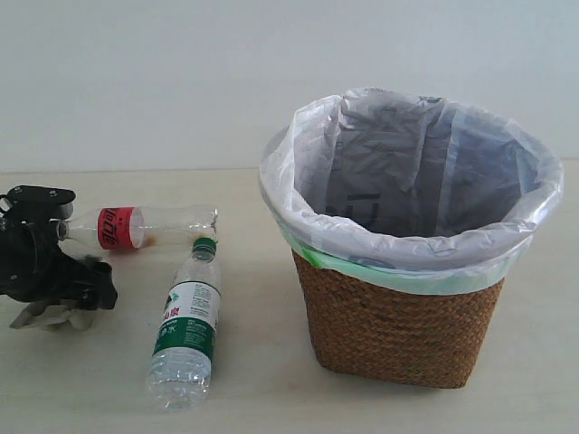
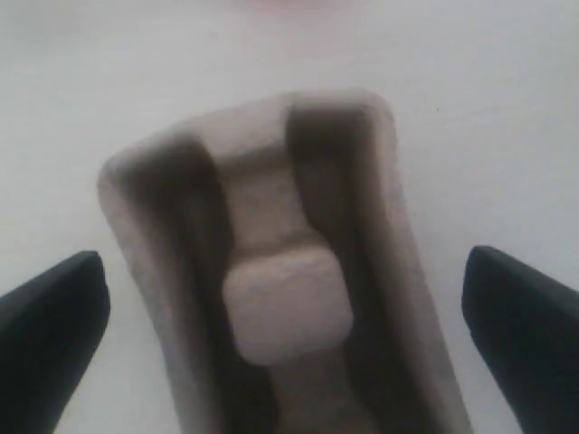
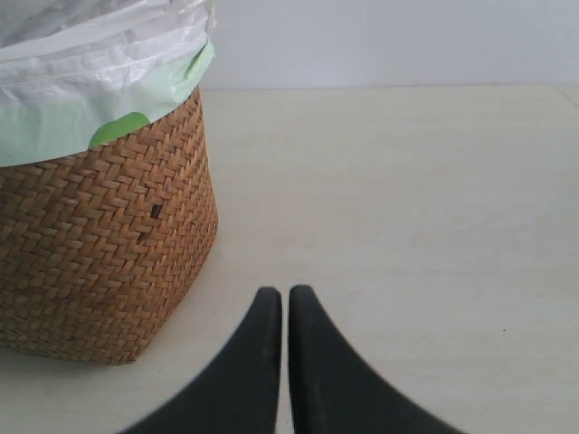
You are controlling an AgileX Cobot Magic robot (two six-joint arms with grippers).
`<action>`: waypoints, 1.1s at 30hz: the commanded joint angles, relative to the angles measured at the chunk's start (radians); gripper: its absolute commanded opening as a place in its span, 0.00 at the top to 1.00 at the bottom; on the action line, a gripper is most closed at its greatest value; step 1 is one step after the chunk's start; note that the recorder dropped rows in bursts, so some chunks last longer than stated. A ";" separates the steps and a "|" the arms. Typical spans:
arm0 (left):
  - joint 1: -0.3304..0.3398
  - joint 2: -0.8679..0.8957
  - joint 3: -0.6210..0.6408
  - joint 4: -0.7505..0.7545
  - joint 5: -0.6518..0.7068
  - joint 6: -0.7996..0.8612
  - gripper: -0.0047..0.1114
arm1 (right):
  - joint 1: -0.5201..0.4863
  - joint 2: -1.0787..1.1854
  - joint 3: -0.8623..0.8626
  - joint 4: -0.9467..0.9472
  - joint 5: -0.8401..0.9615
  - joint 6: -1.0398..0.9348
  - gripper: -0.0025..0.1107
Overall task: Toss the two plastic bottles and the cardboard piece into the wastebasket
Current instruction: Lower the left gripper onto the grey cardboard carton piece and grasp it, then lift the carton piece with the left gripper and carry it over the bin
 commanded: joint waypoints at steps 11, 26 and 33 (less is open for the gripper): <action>0.001 -0.002 -0.004 0.000 0.069 -0.004 0.92 | -0.006 -0.005 0.000 -0.010 -0.009 -0.004 0.98; 0.001 -0.379 -0.053 0.499 0.085 -0.231 0.93 | -0.006 -0.005 0.000 -0.010 -0.010 -0.004 0.98; 0.001 -0.475 -0.195 1.144 0.346 -0.761 0.93 | -0.006 -0.005 0.000 -0.008 -0.007 -0.004 0.98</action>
